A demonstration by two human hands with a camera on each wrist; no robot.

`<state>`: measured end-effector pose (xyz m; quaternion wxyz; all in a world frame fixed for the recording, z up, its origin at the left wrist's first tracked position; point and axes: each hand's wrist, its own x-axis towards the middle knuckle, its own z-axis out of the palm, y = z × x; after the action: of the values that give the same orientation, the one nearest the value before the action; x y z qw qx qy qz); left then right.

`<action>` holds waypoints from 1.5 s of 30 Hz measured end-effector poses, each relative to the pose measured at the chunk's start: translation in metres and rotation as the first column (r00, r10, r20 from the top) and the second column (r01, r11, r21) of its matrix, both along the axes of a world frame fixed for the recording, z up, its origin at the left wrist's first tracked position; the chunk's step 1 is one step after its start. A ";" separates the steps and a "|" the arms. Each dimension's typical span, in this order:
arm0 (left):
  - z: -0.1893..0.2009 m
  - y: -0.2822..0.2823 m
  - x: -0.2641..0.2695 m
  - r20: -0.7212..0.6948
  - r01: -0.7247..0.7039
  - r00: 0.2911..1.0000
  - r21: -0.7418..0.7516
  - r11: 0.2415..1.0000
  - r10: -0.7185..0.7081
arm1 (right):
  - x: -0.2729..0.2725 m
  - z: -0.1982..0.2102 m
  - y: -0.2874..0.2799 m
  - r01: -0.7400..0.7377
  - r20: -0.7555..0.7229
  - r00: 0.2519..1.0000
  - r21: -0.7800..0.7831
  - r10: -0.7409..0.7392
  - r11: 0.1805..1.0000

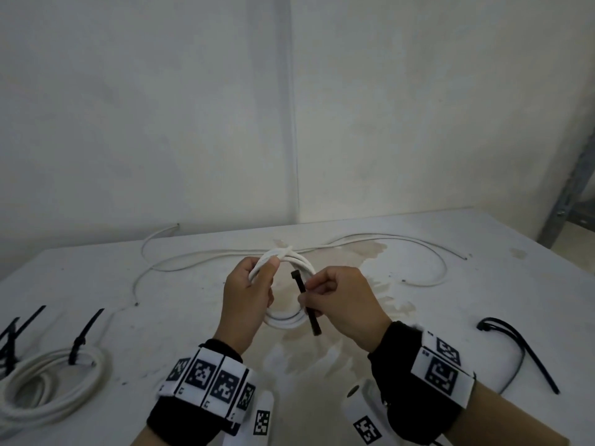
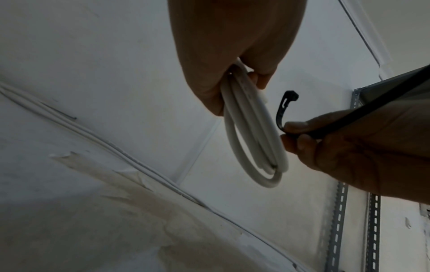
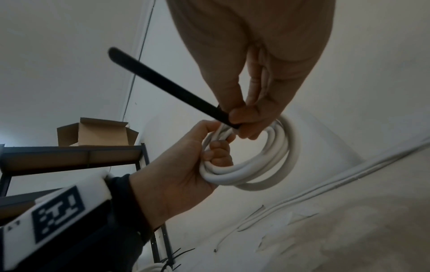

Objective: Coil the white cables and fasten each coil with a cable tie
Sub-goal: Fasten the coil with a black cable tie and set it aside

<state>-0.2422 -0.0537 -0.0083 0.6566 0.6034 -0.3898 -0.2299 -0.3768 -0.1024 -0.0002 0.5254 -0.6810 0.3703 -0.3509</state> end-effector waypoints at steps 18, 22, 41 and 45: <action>0.003 0.004 -0.015 0.171 0.092 0.982 -0.062 0.994 -0.080 | 0.008 0.005 0.008 0.125 0.093 0.987 0.074 -0.132 0.989; 0.005 0.005 -0.019 0.142 0.095 0.986 -0.019 0.995 -0.092 | 0.008 0.006 0.009 0.170 0.170 0.969 0.057 -0.178 0.984; 0.009 0.005 -0.021 -0.172 0.192 0.966 -0.028 0.981 -0.194 | -0.016 0.011 0.019 -0.223 0.151 0.949 -0.301 0.277 0.927; 0.009 0.005 -0.024 -0.168 0.213 0.962 -0.027 0.977 -0.215 | -0.012 0.001 0.017 -0.112 0.231 0.951 -0.366 0.207 0.924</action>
<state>-0.2658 -0.0492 0.0005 0.6614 0.5330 -0.3965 -0.3482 -0.3886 -0.0858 0.0011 0.4685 -0.7380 0.1714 -0.4544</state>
